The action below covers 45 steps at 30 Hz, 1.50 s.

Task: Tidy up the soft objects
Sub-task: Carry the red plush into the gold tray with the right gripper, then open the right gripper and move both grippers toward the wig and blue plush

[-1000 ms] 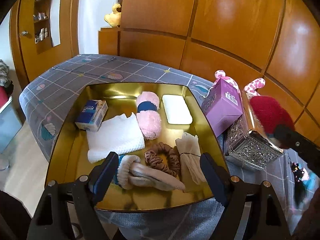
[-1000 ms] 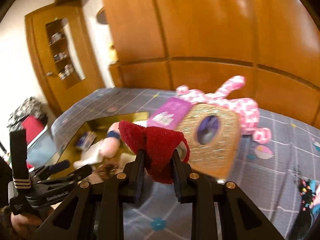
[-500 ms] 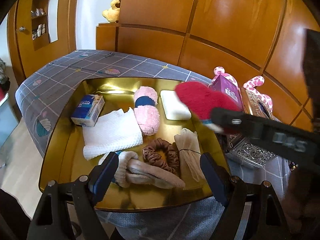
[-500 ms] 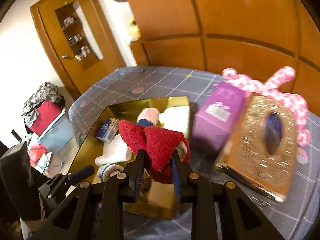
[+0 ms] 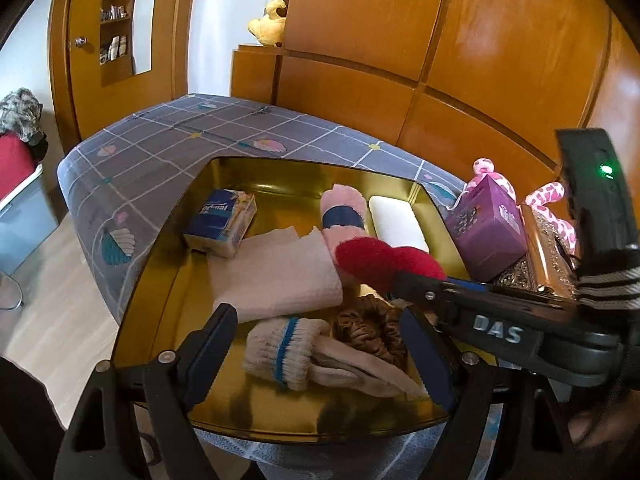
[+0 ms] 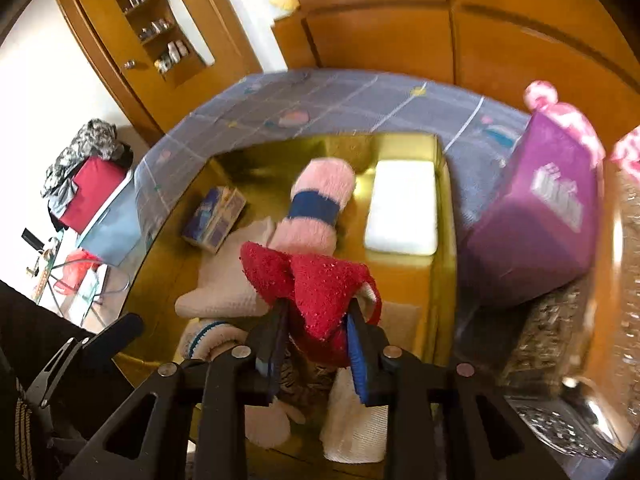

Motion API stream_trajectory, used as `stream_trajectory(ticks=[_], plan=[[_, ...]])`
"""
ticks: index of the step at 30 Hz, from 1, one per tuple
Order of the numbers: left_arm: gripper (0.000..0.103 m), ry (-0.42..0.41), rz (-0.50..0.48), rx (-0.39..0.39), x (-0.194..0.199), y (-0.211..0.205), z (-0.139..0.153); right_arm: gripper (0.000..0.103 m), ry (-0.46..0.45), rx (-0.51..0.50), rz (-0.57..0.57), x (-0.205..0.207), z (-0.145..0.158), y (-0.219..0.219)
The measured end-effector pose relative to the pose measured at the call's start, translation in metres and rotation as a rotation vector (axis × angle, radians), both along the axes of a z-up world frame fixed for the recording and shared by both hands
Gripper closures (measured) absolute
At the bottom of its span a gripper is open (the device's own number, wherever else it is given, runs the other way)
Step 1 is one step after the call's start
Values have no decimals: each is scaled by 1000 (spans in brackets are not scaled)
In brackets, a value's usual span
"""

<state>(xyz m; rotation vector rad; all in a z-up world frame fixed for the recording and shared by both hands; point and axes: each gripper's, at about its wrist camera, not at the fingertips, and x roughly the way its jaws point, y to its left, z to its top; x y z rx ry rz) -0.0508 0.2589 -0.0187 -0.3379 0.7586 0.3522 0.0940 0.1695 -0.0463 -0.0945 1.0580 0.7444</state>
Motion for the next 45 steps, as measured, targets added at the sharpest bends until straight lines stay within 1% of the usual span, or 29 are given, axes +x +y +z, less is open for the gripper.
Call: stream_trajectory(ticks=[1, 2, 3, 6, 7, 8, 12, 13, 19, 22, 32, 37, 45], plan=[[19, 3, 4, 4, 0, 0, -1, 73, -3, 9, -3, -1, 0, -3], [19, 4, 7, 4, 1, 0, -1, 66, -1, 18, -8, -1, 1, -6], [19, 5, 11, 2, 1, 0, -2, 63, 6, 30, -12, -3, 2, -12], [19, 5, 16, -1, 0, 0, -1, 60, -22, 61, -28, -10, 13, -23], [19, 0, 12, 0, 0, -2, 1, 55, -36, 73, -35, -12, 17, -27], [19, -6, 8, 1, -1, -3, 2, 52, -45, 83, -42, -15, 21, -32], [19, -29, -28, 17, -2, -14, 10, 52, -117, 89, -77, -31, 37, -49], [19, -33, -45, 22, -2, -19, 12, 52, -148, 82, -90, -38, 42, -56], [19, -43, -138, 42, -2, -44, 20, 52, -272, 37, -154, -62, 60, -97], [19, -40, -182, 63, -2, -58, 23, 52, -306, 8, -192, -69, 62, -120], [19, -30, -331, 104, -1, -106, 26, 52, -298, -45, -397, -70, 52, -203], [19, -16, -407, 126, 2, -128, 26, 52, -305, -95, -496, -68, 50, -248], [19, -8, -516, 150, 9, -164, 25, 52, -313, -161, -668, -71, 57, -321]])
